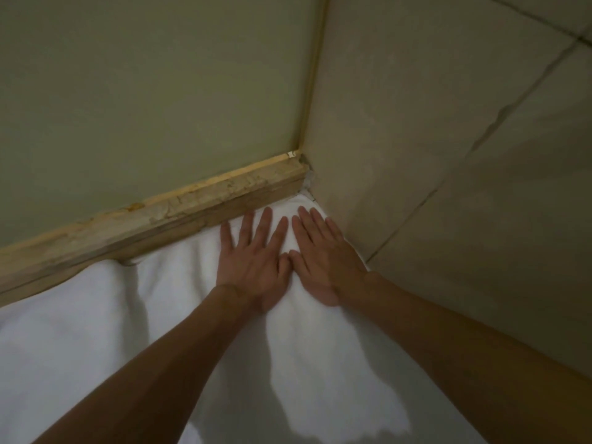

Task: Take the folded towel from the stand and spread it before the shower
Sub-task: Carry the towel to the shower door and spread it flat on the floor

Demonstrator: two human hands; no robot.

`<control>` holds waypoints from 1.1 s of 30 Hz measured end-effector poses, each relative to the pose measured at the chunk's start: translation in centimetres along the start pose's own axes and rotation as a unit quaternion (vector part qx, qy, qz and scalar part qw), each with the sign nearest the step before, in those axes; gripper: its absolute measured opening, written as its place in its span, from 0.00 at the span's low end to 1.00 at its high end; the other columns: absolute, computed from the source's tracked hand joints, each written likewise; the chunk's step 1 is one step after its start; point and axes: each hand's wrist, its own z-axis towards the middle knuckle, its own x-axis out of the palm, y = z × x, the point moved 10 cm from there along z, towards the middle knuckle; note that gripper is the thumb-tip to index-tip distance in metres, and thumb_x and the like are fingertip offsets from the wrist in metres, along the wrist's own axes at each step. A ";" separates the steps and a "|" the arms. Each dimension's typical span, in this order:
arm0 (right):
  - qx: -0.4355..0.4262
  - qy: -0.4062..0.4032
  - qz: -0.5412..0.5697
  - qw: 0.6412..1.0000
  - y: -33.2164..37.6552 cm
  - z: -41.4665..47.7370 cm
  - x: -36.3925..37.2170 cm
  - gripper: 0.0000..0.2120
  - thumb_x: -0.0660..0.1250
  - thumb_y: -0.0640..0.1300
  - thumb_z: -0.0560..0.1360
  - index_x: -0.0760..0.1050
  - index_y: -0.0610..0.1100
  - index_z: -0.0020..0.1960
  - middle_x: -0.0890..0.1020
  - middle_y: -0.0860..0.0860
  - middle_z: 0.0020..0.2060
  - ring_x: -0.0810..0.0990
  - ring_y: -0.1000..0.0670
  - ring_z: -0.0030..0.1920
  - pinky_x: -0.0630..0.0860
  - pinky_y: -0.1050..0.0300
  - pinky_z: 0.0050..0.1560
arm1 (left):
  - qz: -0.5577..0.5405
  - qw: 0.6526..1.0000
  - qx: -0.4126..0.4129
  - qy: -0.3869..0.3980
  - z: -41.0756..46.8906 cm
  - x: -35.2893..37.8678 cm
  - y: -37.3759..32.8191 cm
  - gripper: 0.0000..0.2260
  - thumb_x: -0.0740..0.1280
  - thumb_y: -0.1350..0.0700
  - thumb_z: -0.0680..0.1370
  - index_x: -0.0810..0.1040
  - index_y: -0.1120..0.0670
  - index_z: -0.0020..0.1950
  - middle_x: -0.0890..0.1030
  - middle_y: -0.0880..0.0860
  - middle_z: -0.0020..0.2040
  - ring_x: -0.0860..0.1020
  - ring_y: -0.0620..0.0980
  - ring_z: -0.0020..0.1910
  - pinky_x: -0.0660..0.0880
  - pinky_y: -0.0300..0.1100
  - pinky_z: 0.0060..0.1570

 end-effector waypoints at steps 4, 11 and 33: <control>0.023 0.018 -0.027 0.999 -0.1 -0.3 -0.3 0.30 0.44 0.55 0.81 0.43 0.40 0.77 0.45 0.42 0.77 0.43 0.44 0.76 0.39 0.48 0.74 | 0.001 1.000 0.001 0.022 -0.6 0.1 -0.2 0.28 0.38 0.41 0.78 0.37 0.47 0.77 0.37 0.52 0.78 0.37 0.54 0.76 0.37 0.61 0.72; 0.029 0.017 0.030 0.999 0.5 -4.6 -1.2 0.28 0.46 0.53 0.82 0.46 0.41 0.77 0.46 0.42 0.77 0.43 0.45 0.76 0.39 0.51 0.74 | 0.000 0.998 0.041 0.051 -3.9 0.0 -2.3 0.29 0.35 0.40 0.77 0.36 0.47 0.77 0.37 0.53 0.78 0.36 0.56 0.76 0.37 0.60 0.72; 0.173 0.049 0.059 0.982 -1.1 -30.1 2.2 0.31 0.41 0.58 0.80 0.40 0.42 0.77 0.41 0.41 0.76 0.39 0.43 0.76 0.35 0.50 0.73 | 0.058 0.945 0.311 0.084 -21.4 2.2 -17.6 0.30 0.35 0.38 0.77 0.37 0.48 0.77 0.37 0.58 0.77 0.39 0.63 0.76 0.36 0.66 0.69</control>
